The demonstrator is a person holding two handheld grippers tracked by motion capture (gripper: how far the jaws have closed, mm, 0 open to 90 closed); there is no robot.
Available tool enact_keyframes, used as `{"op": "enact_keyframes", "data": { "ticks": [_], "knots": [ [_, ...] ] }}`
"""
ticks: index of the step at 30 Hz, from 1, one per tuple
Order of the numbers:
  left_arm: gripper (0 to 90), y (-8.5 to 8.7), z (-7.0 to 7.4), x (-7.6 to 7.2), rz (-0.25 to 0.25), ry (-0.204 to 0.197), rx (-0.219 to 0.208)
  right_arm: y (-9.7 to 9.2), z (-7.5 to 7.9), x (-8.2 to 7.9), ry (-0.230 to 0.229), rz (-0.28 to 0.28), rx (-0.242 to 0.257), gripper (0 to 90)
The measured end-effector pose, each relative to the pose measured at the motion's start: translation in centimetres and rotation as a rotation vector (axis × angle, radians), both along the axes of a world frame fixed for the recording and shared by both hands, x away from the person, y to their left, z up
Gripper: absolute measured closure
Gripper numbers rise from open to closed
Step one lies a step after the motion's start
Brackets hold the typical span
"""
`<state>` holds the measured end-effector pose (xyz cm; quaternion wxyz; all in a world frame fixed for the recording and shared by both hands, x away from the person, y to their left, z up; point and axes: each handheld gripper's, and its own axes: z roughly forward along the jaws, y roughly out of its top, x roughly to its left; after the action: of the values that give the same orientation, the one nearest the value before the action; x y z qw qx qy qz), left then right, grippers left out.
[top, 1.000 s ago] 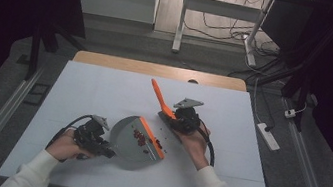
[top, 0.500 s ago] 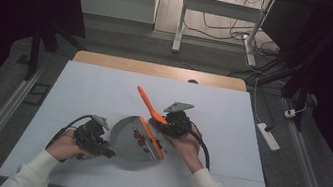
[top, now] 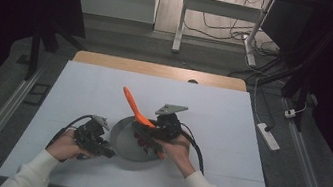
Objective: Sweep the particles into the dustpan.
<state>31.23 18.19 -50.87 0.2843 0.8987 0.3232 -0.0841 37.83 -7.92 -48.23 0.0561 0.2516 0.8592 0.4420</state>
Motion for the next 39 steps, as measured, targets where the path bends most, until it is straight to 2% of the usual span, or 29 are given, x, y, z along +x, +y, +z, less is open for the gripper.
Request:
{"op": "enact_keyframes", "data": {
  "ticks": [4,9,14,19,21,29,34,39],
  "knots": [
    [61.5,0.0,0.0,0.0,0.0,0.001,0.0,-0.5,0.9,-0.1,-0.043,-0.022,0.006,70.0],
    [61.5,0.0,0.0,0.0,-0.001,-0.002,-0.003,-2.1,1.7,0.4,-0.066,-0.084,0.02,70.1],
    [61.5,0.1,0.0,0.0,-0.006,-0.007,-0.008,-3.3,1.9,0.7,-0.088,-0.123,-0.007,70.1],
    [61.5,0.2,0.1,-0.1,-0.007,-0.006,-0.011,-4.5,1.6,0.8,-0.087,-0.155,-0.026,70.1],
    [61.5,0.3,0.1,-0.2,-0.007,-0.008,-0.011,-5.1,1.4,0.6,-0.092,-0.168,-0.048,70.0],
    [61.4,0.5,0.3,-0.6,-0.01,-0.014,0.0,-7.7,0.4,-0.4,-0.067,-0.218,-0.083,70.1],
    [61.4,0.6,0.3,-0.6,-0.016,-0.012,0.0,-8.5,0.2,-1.0,-0.055,-0.236,-0.09,70.0],
    [61.4,0.5,0.5,-0.9,-0.029,-0.014,0.003,-9.0,0.3,-1.6,-0.069,-0.254,-0.106,70.1]
  ]
}}
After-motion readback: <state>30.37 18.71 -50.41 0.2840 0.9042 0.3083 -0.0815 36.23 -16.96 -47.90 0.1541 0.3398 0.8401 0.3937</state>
